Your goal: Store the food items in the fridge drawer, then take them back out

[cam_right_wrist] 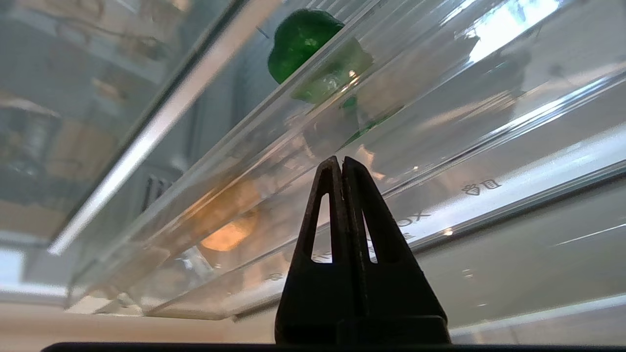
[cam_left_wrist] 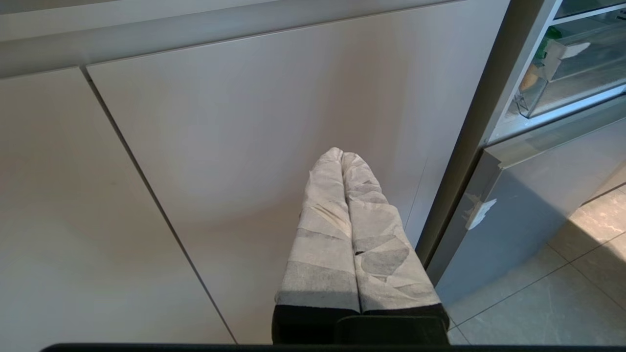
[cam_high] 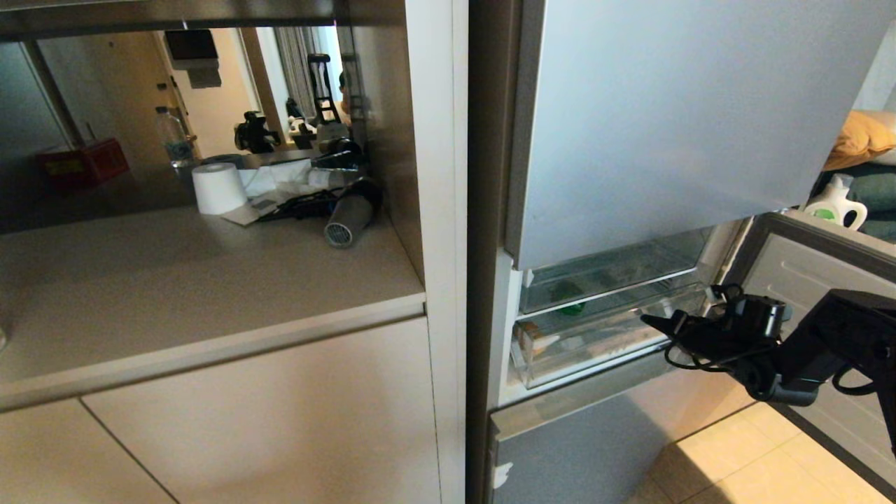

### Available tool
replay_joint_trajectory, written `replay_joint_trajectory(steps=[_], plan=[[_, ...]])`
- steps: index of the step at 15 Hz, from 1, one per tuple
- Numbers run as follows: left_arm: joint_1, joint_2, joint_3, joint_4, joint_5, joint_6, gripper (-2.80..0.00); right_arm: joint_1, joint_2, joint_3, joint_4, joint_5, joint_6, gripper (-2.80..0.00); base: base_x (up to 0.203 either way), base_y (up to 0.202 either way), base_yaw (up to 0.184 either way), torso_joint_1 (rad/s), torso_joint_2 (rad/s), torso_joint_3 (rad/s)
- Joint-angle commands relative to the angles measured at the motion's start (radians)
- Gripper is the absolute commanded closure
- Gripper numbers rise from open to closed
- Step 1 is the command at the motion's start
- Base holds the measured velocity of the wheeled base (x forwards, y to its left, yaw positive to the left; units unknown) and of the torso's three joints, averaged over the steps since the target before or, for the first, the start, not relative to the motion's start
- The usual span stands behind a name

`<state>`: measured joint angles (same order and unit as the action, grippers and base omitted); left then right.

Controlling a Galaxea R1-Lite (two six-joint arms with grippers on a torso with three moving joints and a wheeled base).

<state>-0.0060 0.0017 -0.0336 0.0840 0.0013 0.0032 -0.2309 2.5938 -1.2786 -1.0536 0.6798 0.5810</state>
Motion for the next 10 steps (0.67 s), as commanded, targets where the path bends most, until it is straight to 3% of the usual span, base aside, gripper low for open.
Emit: replay_joint_trajectory(steps=[1,10], plan=[[0.0,0.001,0.0,0.0,0.0,0.0,0.0,0.008,0.015,-0.04,-0.009,0.003,0.019,0.0,0.0,0.0,0.0,0.0,0.0,0.0],[0.0,0.001,0.0,0.0,0.0,0.0,0.0,0.025,0.081,-0.138,-0.005,-0.002,0.04,0.0,0.0,0.0,0.0,0.0,0.0,0.0]])
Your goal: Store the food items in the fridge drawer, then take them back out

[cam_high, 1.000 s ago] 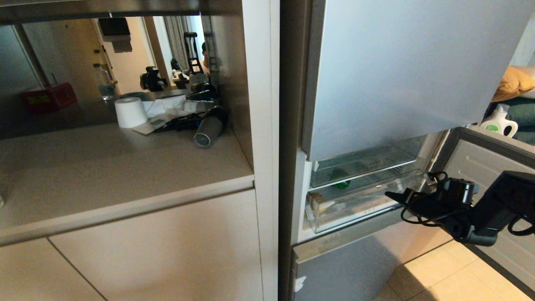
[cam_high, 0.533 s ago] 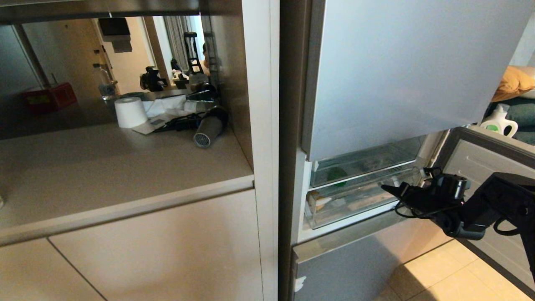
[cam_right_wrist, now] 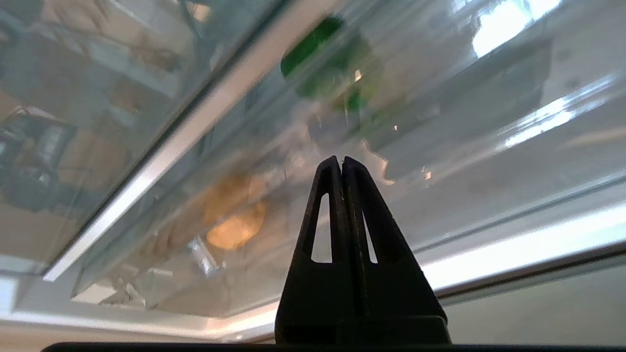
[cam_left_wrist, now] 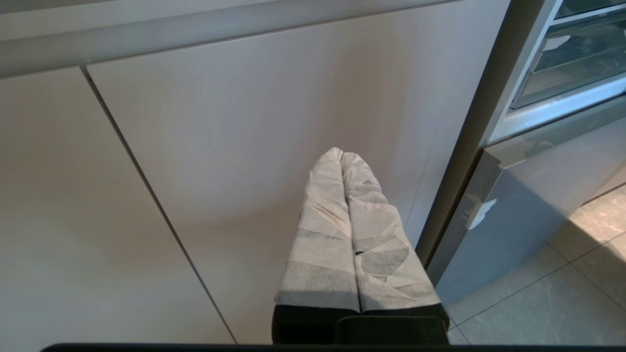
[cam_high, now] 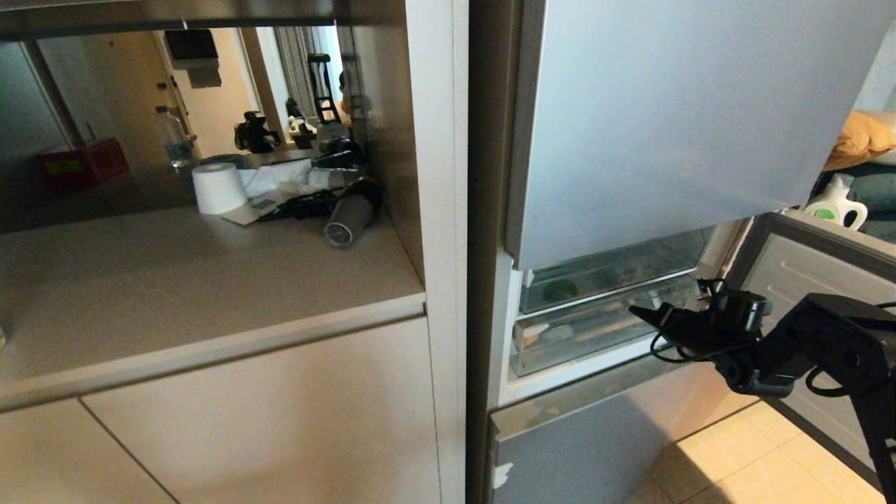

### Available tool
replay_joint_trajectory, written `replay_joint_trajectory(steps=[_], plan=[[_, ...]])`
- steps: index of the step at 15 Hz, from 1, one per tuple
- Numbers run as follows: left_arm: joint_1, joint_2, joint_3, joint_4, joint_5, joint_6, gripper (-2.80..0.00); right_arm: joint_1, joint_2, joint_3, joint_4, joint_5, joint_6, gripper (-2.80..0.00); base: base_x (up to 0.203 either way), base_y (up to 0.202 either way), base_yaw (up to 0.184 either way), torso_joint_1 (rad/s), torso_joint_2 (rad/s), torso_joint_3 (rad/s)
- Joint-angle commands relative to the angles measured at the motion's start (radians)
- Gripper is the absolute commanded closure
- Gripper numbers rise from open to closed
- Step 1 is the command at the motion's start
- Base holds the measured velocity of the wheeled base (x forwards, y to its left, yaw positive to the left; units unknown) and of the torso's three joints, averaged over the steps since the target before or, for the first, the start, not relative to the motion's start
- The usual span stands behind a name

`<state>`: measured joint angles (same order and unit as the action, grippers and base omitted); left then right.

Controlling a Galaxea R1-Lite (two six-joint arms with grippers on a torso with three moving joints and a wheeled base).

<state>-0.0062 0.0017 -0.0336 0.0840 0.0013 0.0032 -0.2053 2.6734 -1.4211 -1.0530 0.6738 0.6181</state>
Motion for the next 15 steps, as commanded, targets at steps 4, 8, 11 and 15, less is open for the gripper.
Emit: replay_joint_trajectory(steps=[4,8,11,15], plan=[[0.0,0.001,0.0,0.0,0.0,0.0,0.0,-0.016,-0.137,0.212,-0.008,0.007,-0.01,0.0,0.0,0.0,0.0,0.0,0.0,0.0],[0.0,0.001,0.0,0.0,0.0,0.0,0.0,-0.049,-0.377,0.482,-0.007,0.004,-0.018,0.0,0.0,0.0,0.0,0.0,0.0,0.0],[0.0,0.001,0.0,0.0,0.0,0.0,0.0,-0.109,-0.626,0.66,0.014,-0.007,-0.082,0.0,0.0,0.0,0.0,0.0,0.0,0.0],[0.0,0.001,0.0,0.0,0.0,0.0,0.0,-0.329,-0.966,0.716,0.22,-0.104,-0.196,0.0,0.0,0.0,0.0,0.0,0.0,0.0]])
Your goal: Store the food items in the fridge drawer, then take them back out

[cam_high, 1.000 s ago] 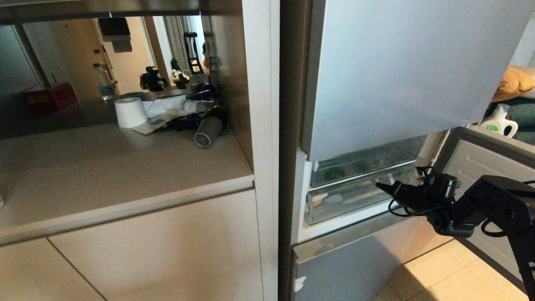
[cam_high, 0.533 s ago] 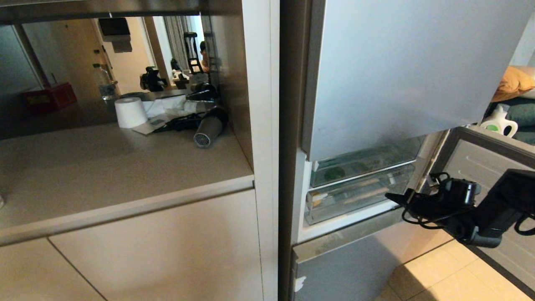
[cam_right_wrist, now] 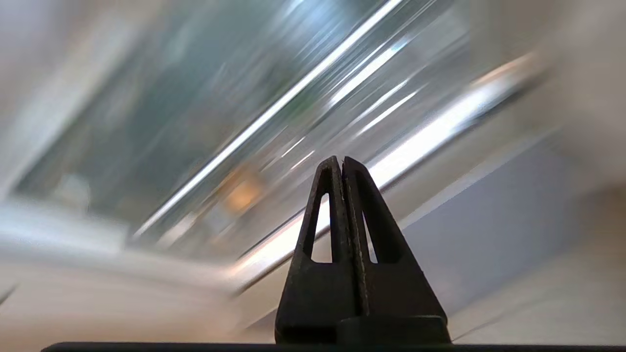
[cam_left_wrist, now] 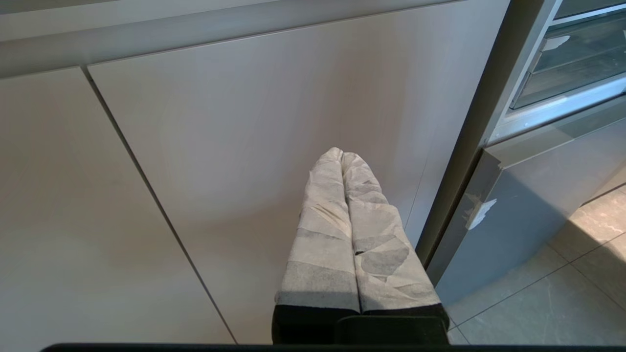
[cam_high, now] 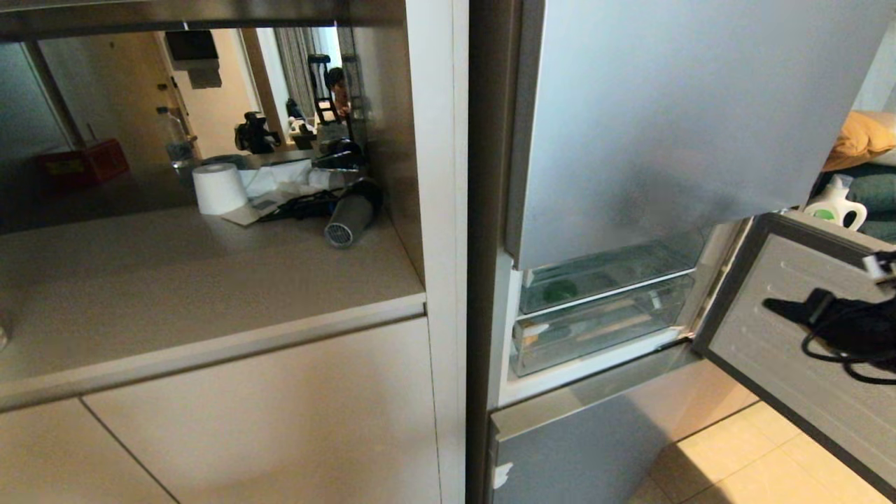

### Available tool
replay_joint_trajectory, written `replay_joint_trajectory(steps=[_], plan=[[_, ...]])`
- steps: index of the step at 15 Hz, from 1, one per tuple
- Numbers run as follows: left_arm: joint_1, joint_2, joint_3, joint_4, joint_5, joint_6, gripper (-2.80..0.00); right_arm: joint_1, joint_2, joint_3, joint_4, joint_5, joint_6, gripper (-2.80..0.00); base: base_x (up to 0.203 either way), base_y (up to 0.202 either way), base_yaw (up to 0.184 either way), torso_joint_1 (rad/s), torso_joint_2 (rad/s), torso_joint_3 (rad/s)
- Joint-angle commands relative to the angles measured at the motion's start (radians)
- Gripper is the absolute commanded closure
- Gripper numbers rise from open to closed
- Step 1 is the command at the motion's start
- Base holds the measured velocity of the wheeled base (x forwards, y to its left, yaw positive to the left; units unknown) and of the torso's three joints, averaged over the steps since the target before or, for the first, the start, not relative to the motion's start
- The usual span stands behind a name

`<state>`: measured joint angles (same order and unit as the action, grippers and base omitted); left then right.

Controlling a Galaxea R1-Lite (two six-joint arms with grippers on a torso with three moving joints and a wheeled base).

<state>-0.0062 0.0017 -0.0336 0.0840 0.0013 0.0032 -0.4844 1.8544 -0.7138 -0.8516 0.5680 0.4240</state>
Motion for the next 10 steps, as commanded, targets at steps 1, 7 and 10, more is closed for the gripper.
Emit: replay_joint_trajectory(steps=[1,7,10], plan=[[0.0,0.001,0.0,0.0,0.0,0.0,0.0,-0.126,-0.212,-0.002,0.059,-0.014,-0.035,0.0,0.0,0.0,0.0,0.0,0.0,0.0],[0.0,0.001,0.0,0.0,0.0,0.0,0.0,-0.392,-0.355,-0.189,0.155,-0.072,-0.126,0.0,0.0,0.0,0.0,0.0,0.0,0.0],[0.0,0.001,0.0,0.0,0.0,0.0,0.0,-0.479,-0.316,-0.248,0.202,-0.232,-0.198,0.0,0.0,0.0,0.0,0.0,0.0,0.0]])
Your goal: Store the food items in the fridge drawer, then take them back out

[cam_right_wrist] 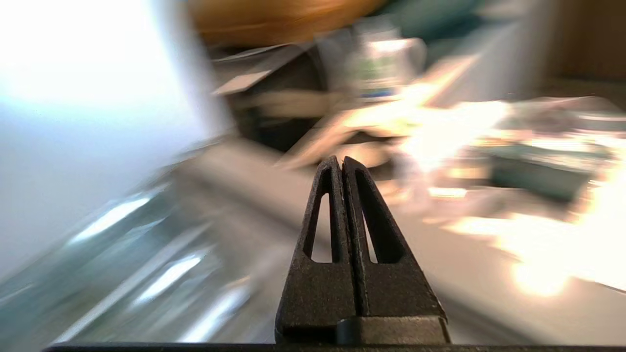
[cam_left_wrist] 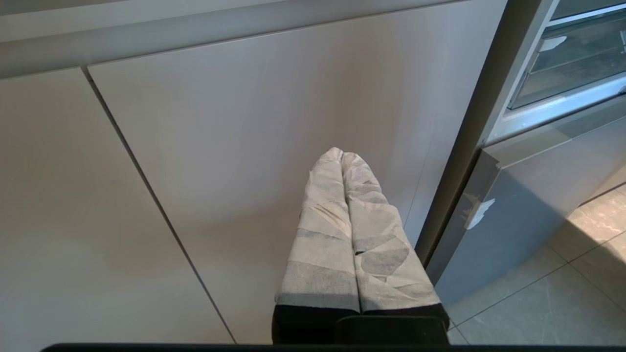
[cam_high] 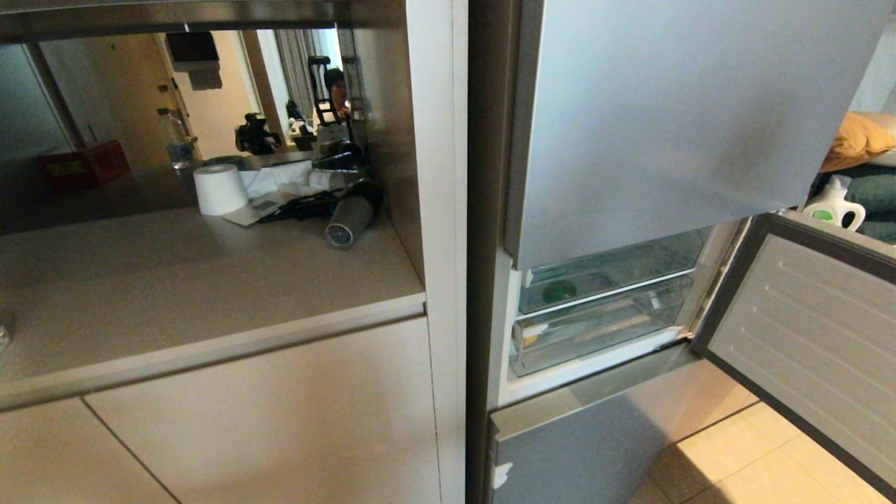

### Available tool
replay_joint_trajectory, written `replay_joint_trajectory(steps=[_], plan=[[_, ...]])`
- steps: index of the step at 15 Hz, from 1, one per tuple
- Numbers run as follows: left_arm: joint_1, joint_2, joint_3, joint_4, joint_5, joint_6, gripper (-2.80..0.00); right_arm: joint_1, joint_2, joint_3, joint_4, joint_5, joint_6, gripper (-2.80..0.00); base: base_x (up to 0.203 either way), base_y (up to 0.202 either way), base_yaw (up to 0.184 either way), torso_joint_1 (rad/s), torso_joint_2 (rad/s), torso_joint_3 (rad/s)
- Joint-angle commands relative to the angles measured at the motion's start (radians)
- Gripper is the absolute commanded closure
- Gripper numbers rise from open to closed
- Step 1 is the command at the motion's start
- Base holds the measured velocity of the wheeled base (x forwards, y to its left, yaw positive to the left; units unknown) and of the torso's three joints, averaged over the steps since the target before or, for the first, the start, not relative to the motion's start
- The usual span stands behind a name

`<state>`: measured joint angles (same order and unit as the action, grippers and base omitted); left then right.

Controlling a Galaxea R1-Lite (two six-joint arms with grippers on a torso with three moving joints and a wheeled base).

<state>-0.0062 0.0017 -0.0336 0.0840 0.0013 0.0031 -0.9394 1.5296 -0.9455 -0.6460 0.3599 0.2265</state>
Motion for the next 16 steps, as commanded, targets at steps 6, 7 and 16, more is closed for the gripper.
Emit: replay_joint_trajectory(steps=[6,7,16], plan=[[0.0,0.001,0.0,0.0,0.0,0.0,0.0,-0.19,0.127,-0.226,0.365,-0.113,0.033,0.0,0.0,0.0,0.0,0.0,0.0,0.0],[0.0,0.001,0.0,0.0,0.0,0.0,0.0,-0.213,0.149,-0.262,0.431,-0.082,0.06,0.0,0.0,0.0,0.0,0.0,0.0,0.0],[0.0,0.001,0.0,0.0,0.0,0.0,0.0,-0.318,0.299,-0.392,0.578,0.016,0.103,0.0,0.0,0.0,0.0,0.0,0.0,0.0]])
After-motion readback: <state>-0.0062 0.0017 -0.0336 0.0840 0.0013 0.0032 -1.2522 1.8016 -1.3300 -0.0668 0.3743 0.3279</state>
